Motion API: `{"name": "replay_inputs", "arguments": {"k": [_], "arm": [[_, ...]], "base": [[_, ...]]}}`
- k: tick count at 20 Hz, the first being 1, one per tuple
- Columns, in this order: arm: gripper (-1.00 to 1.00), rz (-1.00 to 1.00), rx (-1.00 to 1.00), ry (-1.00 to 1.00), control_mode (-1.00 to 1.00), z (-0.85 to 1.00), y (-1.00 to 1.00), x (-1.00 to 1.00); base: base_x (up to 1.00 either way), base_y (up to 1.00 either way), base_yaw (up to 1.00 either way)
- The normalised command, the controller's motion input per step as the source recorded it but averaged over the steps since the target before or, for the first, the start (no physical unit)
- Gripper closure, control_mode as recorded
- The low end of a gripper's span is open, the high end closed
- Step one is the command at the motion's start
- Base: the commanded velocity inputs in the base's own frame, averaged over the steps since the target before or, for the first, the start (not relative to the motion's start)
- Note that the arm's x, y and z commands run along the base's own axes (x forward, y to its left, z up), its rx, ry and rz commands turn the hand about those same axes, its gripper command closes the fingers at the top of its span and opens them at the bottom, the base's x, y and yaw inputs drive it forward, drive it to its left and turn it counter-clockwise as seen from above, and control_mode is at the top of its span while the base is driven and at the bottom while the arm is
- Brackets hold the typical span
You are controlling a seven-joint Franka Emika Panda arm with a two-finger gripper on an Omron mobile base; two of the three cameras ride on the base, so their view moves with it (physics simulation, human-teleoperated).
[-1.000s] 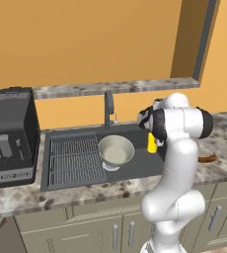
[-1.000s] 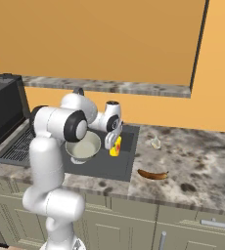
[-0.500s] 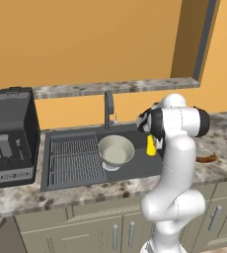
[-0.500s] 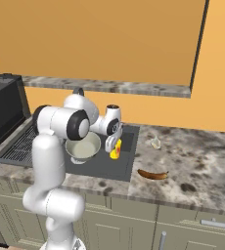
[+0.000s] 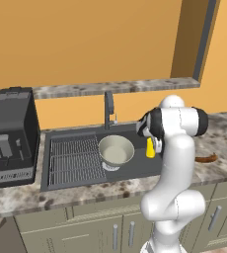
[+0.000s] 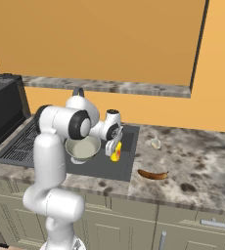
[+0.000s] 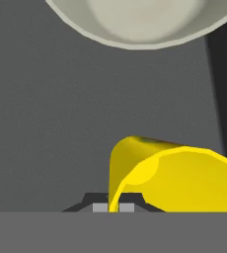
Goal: Remove the garlic and banana from the sink. Then move the bowl and cup from the counter to the sink for washing.
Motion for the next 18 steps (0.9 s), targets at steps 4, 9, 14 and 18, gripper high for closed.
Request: {"name": "replay_inputs", "arguments": {"k": [4,9,14,18], "arm": [[1.00,-0.01,0.00,-0.04,-1.00,-0.21,0.00,0.00],[1.00,-0.01,0.00,-0.03,-1.00,-0.22,0.00,0.00],[1.00,-0.01,0.00,-0.05,-1.00,-0.21,0.00,0.00],[1.00,-0.01,0.00,-0.04,-1.00,-0.20,0.00,0.00]], "base": [[0.00,0.00,0.00],[0.00,0.00,0.00],[0.00,0.00,0.00],[0.00,0.00,0.00]]}}
